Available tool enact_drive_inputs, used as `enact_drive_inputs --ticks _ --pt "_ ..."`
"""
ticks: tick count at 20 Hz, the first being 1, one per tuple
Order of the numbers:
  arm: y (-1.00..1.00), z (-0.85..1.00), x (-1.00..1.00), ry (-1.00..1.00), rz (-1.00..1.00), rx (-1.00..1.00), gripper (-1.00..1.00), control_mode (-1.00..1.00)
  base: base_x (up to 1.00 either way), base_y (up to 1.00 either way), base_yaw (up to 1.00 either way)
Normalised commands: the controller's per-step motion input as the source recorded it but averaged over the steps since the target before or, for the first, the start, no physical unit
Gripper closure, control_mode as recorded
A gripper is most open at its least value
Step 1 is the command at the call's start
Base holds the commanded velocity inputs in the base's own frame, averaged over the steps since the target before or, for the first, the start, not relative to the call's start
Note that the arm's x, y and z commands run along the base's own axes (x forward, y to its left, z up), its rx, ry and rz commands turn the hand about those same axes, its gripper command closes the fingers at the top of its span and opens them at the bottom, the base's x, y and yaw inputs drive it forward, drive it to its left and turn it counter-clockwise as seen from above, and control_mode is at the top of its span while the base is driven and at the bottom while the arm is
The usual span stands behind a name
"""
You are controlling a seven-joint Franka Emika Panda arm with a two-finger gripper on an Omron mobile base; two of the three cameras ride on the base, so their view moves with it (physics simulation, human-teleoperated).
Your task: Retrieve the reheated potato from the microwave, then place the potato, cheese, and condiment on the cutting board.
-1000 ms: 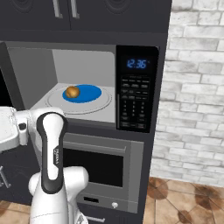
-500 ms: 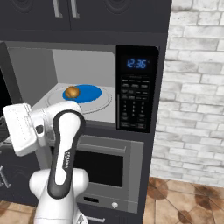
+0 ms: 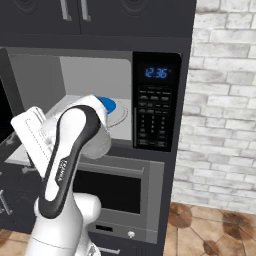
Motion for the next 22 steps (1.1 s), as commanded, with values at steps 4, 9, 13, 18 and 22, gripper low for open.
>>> enact_drive_inputs --ticks 4,9,13,18,22 --pt "-0.19 0.01 0.41 -0.54 -0.06 0.0 -1.0 -1.0 0.0 0.0 0.0" --pt "-0.14 -0.01 0.39 -0.74 -0.06 -0.01 -1.0 -1.0 0.0 0.0 0.0" --pt "-0.14 -0.02 0.39 -0.82 -0.03 -0.03 -1.0 -1.0 0.0 0.0 0.0" --pt "-0.1 0.05 0.35 -0.64 -0.01 -0.01 -1.0 -1.0 0.0 0.0 0.0" --pt "0.0 0.11 0.35 -0.47 -0.14 -0.03 -1.0 -1.0 0.0 0.0 0.0"
